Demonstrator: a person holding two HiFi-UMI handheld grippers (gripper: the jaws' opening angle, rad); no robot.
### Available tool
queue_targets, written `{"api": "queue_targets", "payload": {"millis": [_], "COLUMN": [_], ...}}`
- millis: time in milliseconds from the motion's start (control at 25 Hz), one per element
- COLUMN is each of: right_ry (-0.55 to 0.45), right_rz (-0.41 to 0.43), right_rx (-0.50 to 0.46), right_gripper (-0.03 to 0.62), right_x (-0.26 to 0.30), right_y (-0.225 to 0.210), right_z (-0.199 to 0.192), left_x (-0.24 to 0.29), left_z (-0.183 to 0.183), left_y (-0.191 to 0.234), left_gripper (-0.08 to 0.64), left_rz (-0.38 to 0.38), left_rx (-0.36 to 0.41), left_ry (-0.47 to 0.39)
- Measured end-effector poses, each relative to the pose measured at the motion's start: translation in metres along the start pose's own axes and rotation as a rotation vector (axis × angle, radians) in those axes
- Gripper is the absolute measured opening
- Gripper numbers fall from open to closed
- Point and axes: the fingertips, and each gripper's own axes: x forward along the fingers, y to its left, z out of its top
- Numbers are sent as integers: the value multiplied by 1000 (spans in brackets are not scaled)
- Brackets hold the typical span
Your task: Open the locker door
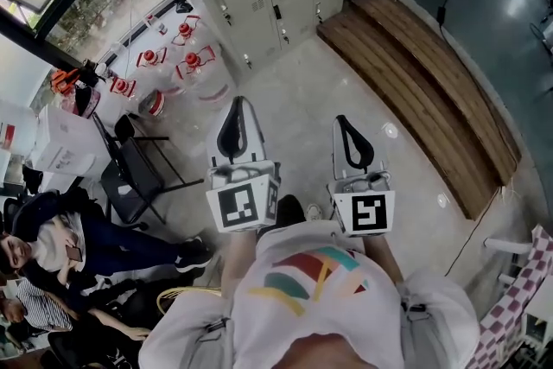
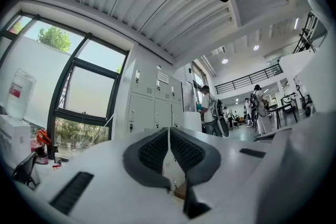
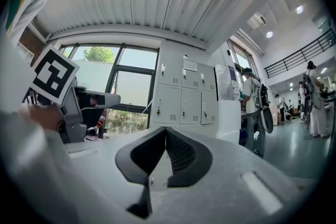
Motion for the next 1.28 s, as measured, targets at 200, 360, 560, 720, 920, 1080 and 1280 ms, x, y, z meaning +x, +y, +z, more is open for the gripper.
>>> {"api": "queue_targets", "payload": {"millis": [200, 360, 560, 720, 920, 1080, 1280], "right_ry": [-7, -25, -19, -40, -32, -51, -83], "right_rz": [14, 26, 33, 29, -12, -26, -13], "right_rx": [1, -1, -19, -51, -76, -84, -102], "right_gripper": [5, 5, 5, 5, 5, 5, 5], "right_x": [6, 26, 69, 126, 209, 289, 377], "right_y": [-20, -31, -49, -71, -114, -150, -170], "right_z": [-6, -3, -13, -17, -11, 5, 21], "left_x": [13, 35, 76, 141, 240, 321, 405], "left_z": [-9, -15, -34, -53, -52, -41, -42], "left_y": [-16, -17, 2, 33, 62, 78, 98], "left_gripper": [23, 23, 23, 23, 23, 23, 23], "left_rz": [-4, -6, 24, 55, 68, 63, 52], "left_rx": [0, -3, -23, -50, -44, -22, -21], "left_ry": [10, 3, 8, 0, -21, -46, -58]}}
